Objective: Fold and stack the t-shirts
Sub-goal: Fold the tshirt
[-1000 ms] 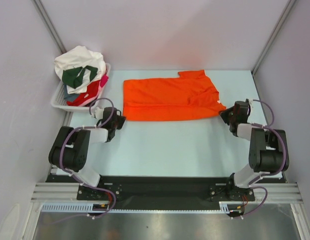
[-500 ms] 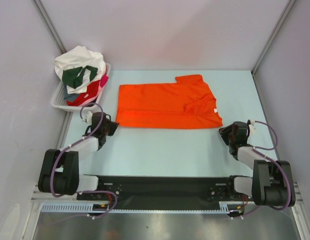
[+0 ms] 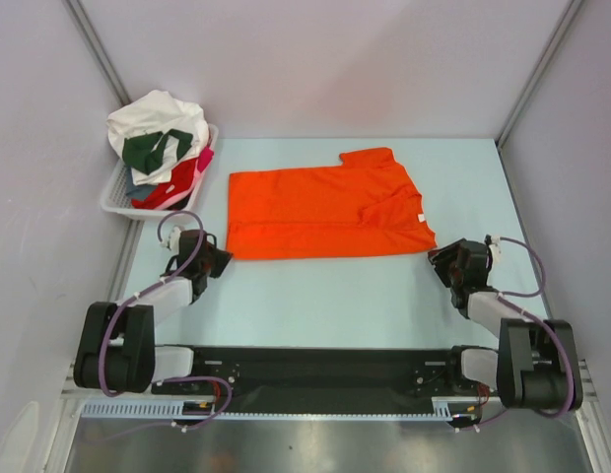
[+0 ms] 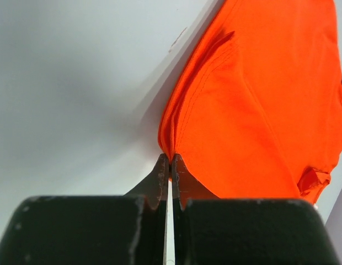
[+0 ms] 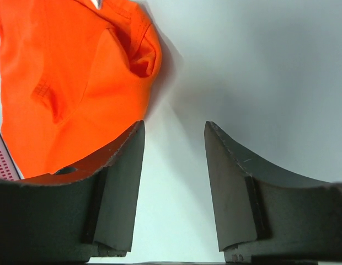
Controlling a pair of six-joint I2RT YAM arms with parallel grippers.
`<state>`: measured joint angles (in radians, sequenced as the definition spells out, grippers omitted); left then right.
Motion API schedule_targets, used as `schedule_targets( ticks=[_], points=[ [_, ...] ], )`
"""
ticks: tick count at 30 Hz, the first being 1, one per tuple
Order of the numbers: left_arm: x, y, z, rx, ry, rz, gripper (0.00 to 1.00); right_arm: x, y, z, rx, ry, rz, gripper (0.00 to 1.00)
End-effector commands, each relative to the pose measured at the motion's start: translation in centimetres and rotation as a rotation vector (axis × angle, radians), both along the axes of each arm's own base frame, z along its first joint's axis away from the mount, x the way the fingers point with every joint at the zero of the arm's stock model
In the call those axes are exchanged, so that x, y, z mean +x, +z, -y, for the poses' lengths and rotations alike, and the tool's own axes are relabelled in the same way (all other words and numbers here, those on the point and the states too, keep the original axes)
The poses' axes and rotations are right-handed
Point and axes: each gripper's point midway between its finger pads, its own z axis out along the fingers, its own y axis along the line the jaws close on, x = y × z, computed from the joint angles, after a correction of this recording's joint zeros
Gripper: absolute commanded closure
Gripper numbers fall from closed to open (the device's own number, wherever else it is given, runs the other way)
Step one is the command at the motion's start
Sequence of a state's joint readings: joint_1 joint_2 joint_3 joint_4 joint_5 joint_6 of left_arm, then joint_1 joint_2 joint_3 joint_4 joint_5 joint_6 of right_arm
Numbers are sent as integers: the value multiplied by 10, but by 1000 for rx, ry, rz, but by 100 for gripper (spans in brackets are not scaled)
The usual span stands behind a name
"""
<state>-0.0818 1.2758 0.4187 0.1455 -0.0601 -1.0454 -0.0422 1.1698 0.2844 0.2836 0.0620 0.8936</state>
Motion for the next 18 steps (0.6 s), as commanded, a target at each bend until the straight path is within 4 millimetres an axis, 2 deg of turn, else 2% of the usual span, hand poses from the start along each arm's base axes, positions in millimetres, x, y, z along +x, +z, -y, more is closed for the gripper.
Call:
schedule_targets(
  ticks=[1, 2, 6, 11, 16, 17, 18],
  points=[
    [11, 6, 1, 13, -34, 16, 100, 33, 15, -4, 23, 34, 63, 48],
    [11, 5, 1, 16, -36, 8, 99, 39, 18, -10, 37, 68, 77, 48],
    [11, 4, -3, 21, -28, 4, 100, 54, 11, -10, 36, 71, 65, 47],
    [14, 5, -3, 26, -36, 7, 100, 66, 0, 3, 34, 34, 55, 50],
    [16, 7, -5, 25, -36, 3, 100, 73, -1, 18, 49, -10, 54, 76],
    [16, 8, -6, 26, -36, 5, 100, 73, -1, 21, 41, -17, 52, 94],
    [17, 9, -6, 27, -35, 8, 100, 76, 2, 23, 29, -15, 56, 100]
  ],
)
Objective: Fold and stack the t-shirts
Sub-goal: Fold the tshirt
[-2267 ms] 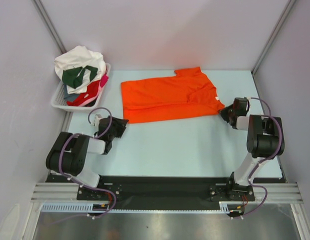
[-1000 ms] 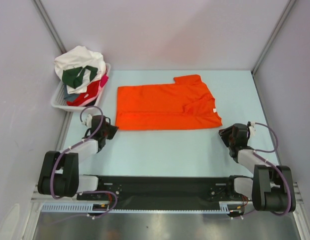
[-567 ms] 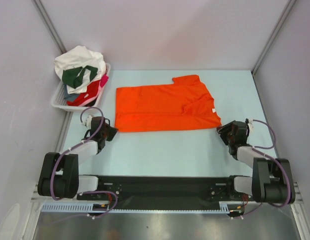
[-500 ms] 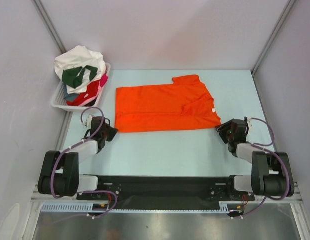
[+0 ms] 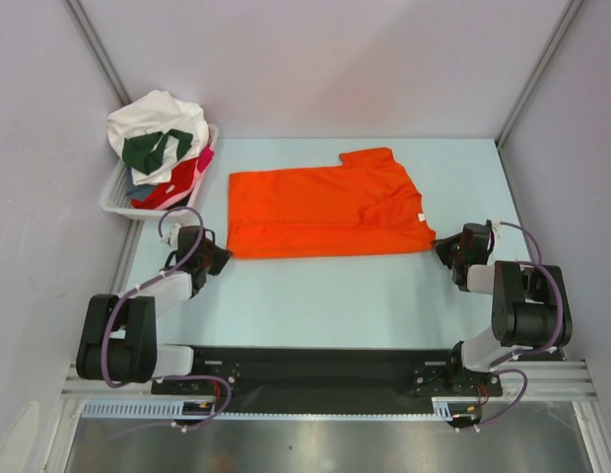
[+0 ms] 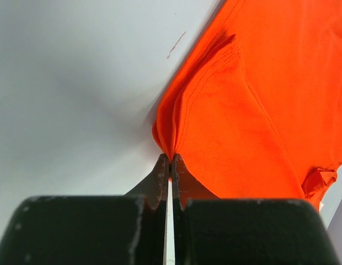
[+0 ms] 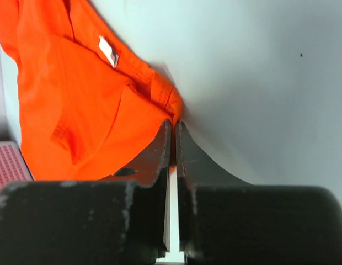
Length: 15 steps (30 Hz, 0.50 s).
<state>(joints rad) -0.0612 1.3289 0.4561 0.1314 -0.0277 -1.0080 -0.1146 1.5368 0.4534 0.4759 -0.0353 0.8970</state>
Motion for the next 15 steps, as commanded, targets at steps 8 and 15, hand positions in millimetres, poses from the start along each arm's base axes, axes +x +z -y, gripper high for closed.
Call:
schedule_targets(
  ticks=[8, 15],
  points=[
    [37, 46, 15, -29, -113, 41, 100, 34, 79, 8, -150, -17, 103, 100],
    [55, 135, 2, 51, -104, 101, 100, 44, 174, 16, -189, -52, 187, 100]
  ],
)
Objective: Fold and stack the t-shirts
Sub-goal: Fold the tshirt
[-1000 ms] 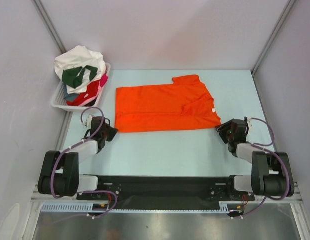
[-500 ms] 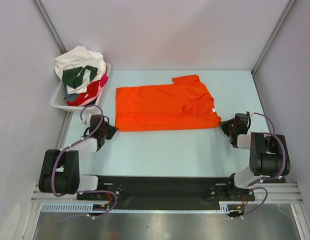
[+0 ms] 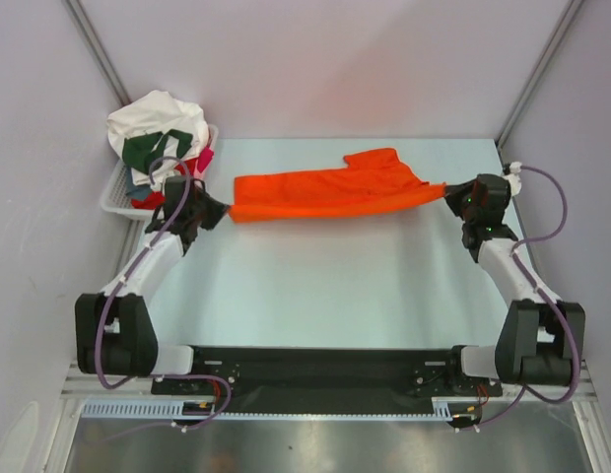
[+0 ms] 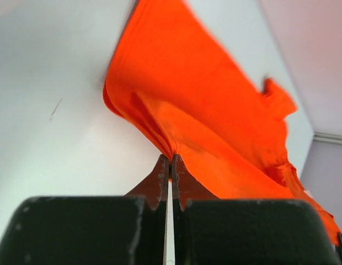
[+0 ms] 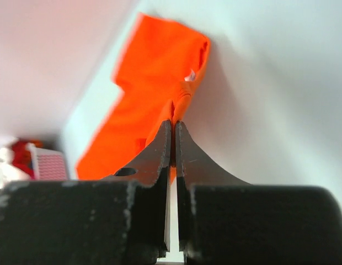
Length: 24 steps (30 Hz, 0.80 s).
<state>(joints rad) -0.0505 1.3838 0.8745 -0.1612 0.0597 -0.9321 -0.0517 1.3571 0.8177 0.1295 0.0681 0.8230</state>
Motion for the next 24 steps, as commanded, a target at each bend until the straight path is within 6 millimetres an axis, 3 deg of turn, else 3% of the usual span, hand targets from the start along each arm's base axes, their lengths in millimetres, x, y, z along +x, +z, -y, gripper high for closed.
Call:
schedule_targets(
  ticks=[1, 3, 5, 6, 8, 9, 10, 12, 13, 16, 24],
  points=[
    [-12, 36, -12, 57, 3, 31, 100, -13, 35, 17, -50, -67, 19, 100],
    [-21, 32, -13, 60, 7, 28, 100, -29, 21, 15, -33, -64, -24, 100],
    [-38, 11, -12, 50, -1, -10, 100, -42, 11, 9, -7, -47, -37, 100],
    [-44, 2, -10, 45, -10, -24, 100, -56, -14, 7, 12, -53, -84, 100],
    [-63, -25, -9, 31, -17, -60, 100, -71, -21, 5, 27, -57, -73, 100],
    [-66, -30, -9, 31, -17, -56, 100, -86, -45, 5, 35, -62, -118, 100],
    [-78, -44, -9, 29, -18, -79, 100, -92, -48, 4, 42, -68, -114, 100],
    [-86, -52, -8, 29, -21, -85, 100, -105, -50, 5, 38, -78, -100, 100],
    [-93, -61, -8, 32, -28, -104, 100, -115, -61, 5, 38, -81, -127, 100],
    [-104, -69, -8, 34, -34, -117, 100, -129, -68, 4, 38, -80, -146, 100],
    [-117, -77, -10, 46, -37, -121, 100, -142, -80, 0, 42, -71, -175, 100]
  ],
)
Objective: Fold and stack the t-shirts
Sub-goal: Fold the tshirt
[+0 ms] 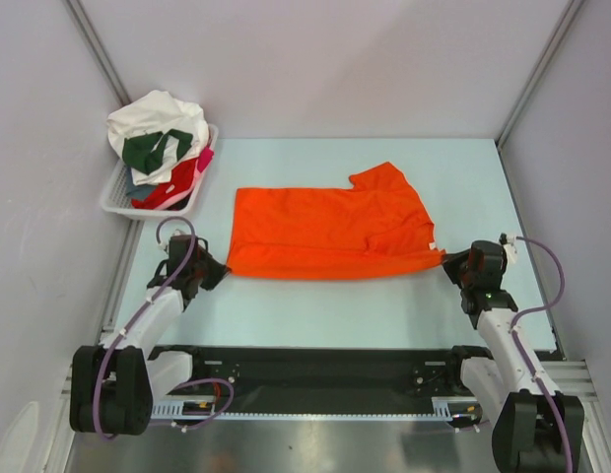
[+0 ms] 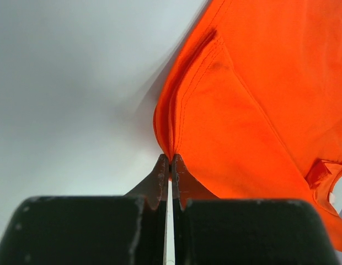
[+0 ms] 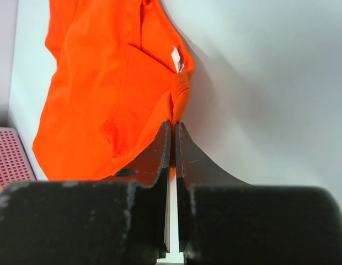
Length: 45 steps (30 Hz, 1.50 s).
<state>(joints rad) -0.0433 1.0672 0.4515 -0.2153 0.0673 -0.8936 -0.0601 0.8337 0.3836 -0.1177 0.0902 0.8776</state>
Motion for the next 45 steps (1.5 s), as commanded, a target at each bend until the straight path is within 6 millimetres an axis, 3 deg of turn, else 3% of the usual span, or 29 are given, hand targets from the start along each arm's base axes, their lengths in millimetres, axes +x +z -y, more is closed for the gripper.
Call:
schedule_targets(
  ticks=[1, 6, 12, 14, 16, 18, 20, 21, 22, 24, 26, 27, 28, 29, 30, 31, 32, 33, 34, 35, 36, 37, 38, 40, 41, 42, 43, 45],
  points=[
    [-4, -1, -3, 19, -15, 27, 100, -8, -9, 3, -6, -23, -35, 100],
    [-21, -11, -5, 26, -10, 27, 99, -28, -26, 8, 7, -82, -69, 100],
    [-40, -16, -14, 41, 44, 37, 99, -51, -27, 13, 12, -174, -54, 98],
    [-40, -10, -15, 44, 52, 69, 82, -54, -23, 10, 8, -174, -50, 83],
    [-39, -3, -15, 48, 47, 97, 53, -52, -9, 10, -41, -150, -19, 57],
    [-35, 14, -21, 76, 63, 138, 29, -48, 4, 14, -92, -148, 1, 51],
    [-34, 26, -26, 111, 65, 151, 21, -36, 31, 13, -174, -79, 53, 50],
    [-27, 44, -31, 148, 65, 185, 16, -27, 37, 11, -194, -50, 54, 50],
    [-24, 52, -32, 168, 52, 203, 14, -19, 59, 11, -213, -41, 87, 51],
    [-13, 73, -35, 218, 19, 235, 13, 1, 68, 4, -277, 53, 87, 51],
    [-1, 86, -35, 246, -15, 267, 10, 24, 93, -7, -289, 138, 134, 51],
    [9, 91, -28, 232, -53, 270, 10, 33, 96, -11, -283, 175, 135, 51],
    [19, 99, -26, 232, -62, 298, 10, 48, 78, -9, -263, 195, 66, 52],
    [28, 111, -24, 230, -71, 321, 10, 65, 99, -23, -230, 264, 119, 52],
    [36, 102, -23, 226, -85, 283, 9, 76, 95, -20, -213, 280, 105, 52],
    [45, 107, -22, 227, -88, 296, 9, 91, 81, -22, -197, 306, 62, 52],
    [56, 117, -21, 227, -88, 312, 9, 109, 95, -27, -195, 332, 96, 52],
    [64, 110, -21, 226, -91, 283, 9, 121, 98, -28, -202, 349, 101, 52],
    [75, 114, -20, 224, -86, 302, 9, 135, 78, -29, -190, 363, 50, 52],
    [85, 121, -19, 215, -85, 322, 9, 145, 77, -31, -187, 379, 49, 52],
    [91, 123, -15, 198, -98, 330, 9, 164, 97, -31, -196, 382, 92, 52],
    [102, 117, -13, 192, -99, 326, 9, 175, 90, -32, -192, 391, 79, 52],
    [112, 124, -12, 184, -93, 345, 9, 190, 72, -35, -175, 414, 44, 52],
    [128, 113, -10, 176, -99, 328, 10, 220, 81, -38, -177, 433, 68, 52],
    [139, 118, -10, 174, -100, 337, 10, 231, 50, -42, -155, 458, 5, 52],
    [144, 116, -9, 176, -104, 334, 10, 239, 44, -43, -155, 467, -5, 52],
    [151, 117, -9, 177, -106, 338, 11, 258, 59, -43, -172, 471, 33, 52],
    [167, 108, -10, 193, -112, 317, 11, 275, 27, -47, -163, 494, -26, 52]
  ],
)
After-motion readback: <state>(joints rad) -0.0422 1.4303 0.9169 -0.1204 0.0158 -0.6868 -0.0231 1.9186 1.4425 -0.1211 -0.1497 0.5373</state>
